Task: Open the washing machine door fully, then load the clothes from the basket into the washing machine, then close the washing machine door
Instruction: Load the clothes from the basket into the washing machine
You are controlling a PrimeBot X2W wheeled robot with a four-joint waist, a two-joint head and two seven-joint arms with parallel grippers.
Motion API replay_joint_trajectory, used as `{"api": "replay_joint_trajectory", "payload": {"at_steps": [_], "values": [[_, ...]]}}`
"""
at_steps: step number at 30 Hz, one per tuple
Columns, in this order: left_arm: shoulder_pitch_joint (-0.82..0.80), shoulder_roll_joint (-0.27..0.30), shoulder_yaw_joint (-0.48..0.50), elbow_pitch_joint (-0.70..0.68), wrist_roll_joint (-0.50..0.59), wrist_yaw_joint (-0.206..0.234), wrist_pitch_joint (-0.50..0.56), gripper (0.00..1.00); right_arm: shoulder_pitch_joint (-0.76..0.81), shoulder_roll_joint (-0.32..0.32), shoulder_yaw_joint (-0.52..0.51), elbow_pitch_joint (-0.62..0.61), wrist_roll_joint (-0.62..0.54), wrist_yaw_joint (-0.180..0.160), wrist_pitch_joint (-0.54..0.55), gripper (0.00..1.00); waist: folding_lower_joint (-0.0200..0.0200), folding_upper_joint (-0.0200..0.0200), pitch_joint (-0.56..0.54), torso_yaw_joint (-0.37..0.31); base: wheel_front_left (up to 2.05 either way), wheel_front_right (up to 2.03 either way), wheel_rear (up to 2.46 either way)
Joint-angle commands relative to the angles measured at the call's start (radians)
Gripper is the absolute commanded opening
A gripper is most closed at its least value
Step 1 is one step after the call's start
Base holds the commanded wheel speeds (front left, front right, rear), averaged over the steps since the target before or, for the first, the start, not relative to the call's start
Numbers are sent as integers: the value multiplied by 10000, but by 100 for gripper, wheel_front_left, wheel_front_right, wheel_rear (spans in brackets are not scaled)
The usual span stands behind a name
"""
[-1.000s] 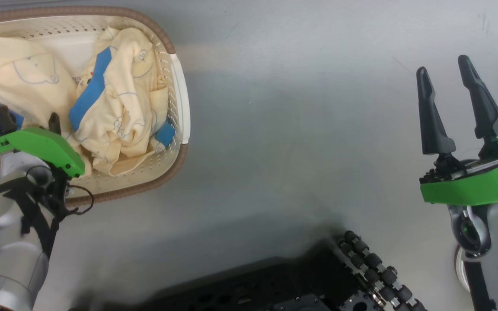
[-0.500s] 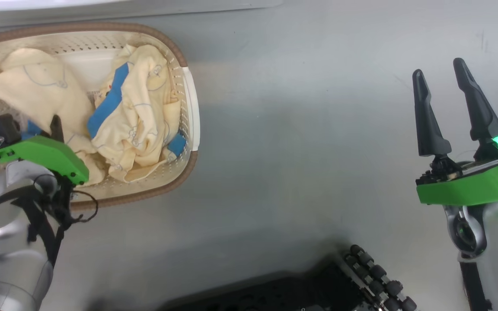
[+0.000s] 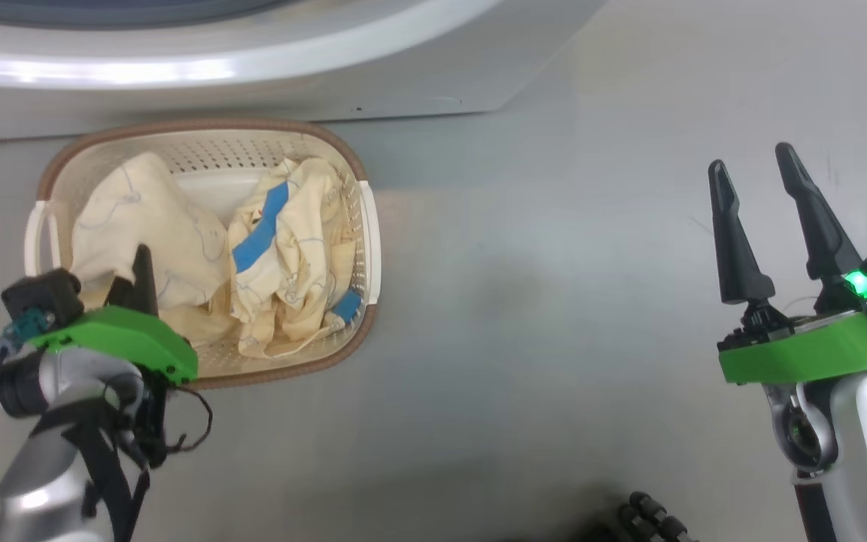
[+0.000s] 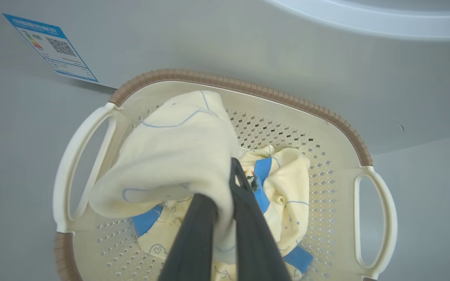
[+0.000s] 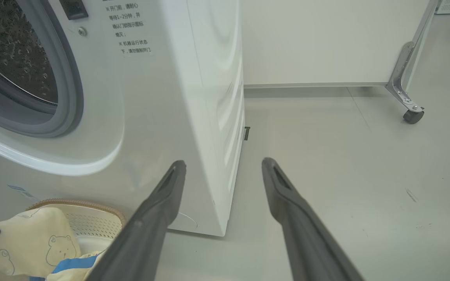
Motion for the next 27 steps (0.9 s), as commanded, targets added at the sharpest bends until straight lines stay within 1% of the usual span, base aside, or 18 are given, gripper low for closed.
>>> {"api": "replay_joint_trajectory", "payload": {"at_steps": [1,6,14,21,27], "values": [[600,295,484,-519,204,84,-141,0,353,-67,96,-239,-56,-29,-65,100,0,-1,-608,205,0,0,0],[2036,1,1275,-2148,946,245,-142,0,669,-89,92,-159,-107,-29,-65,100,0,-1,-1497,398,0,0,0],[4123,-766,2638,-4452,1967,198,-142,0,1194,-80,126,-73,-222,-29,-65,100,0,-1,-2800,564,0,0,0],[5600,-1428,3446,-5590,2847,-61,-143,0,1761,-74,99,26,-332,-29,-65,100,0,-1,-3892,666,0,0,0],[6376,-1704,3770,-6285,3248,-288,-143,0,2083,-88,129,24,-364,-29,-65,100,0,-1,-4537,708,0,0,0]]}}
